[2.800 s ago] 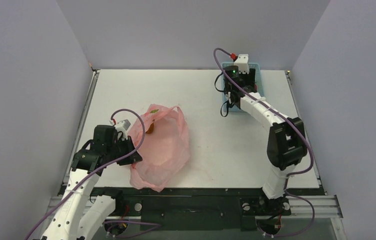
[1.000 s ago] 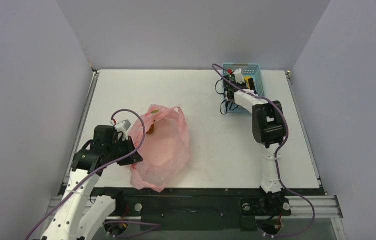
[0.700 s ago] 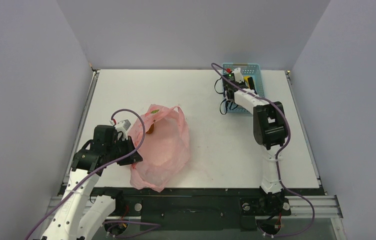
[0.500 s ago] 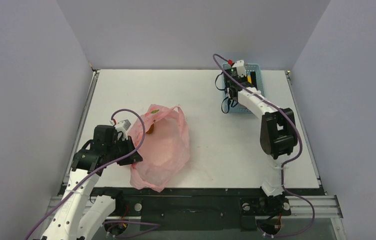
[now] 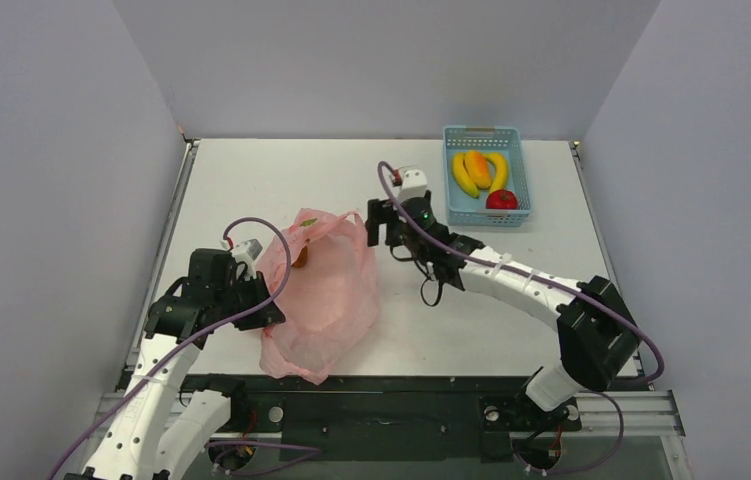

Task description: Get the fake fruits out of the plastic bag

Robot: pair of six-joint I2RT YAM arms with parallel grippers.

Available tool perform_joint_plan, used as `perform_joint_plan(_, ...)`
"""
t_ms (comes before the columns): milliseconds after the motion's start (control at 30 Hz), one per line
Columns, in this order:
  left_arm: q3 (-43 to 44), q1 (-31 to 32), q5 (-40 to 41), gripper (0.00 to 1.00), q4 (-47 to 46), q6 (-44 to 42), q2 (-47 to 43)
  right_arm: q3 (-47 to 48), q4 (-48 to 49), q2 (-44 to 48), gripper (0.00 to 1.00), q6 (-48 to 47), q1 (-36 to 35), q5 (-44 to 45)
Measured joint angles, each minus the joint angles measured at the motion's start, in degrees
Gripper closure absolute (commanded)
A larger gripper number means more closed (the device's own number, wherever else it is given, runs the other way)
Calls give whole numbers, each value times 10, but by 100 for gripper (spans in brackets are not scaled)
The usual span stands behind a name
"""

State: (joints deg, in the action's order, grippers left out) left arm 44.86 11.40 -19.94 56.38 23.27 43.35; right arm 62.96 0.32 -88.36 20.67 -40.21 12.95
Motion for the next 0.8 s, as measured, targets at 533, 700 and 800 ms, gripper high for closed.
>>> perform_joint_plan(533, 0, 0, 2, 99, 0, 0, -1, -47, 232, -83, 29, 122, -188, -11)
perform_joint_plan(700, 0, 0, 3, 99, 0, 0, -5, -35, 174, -61, 25, 84, -199, 71)
perform_joint_plan(800, 0, 0, 2, 99, 0, 0, -3, -31, 136, -27, 26, 56, -198, 103)
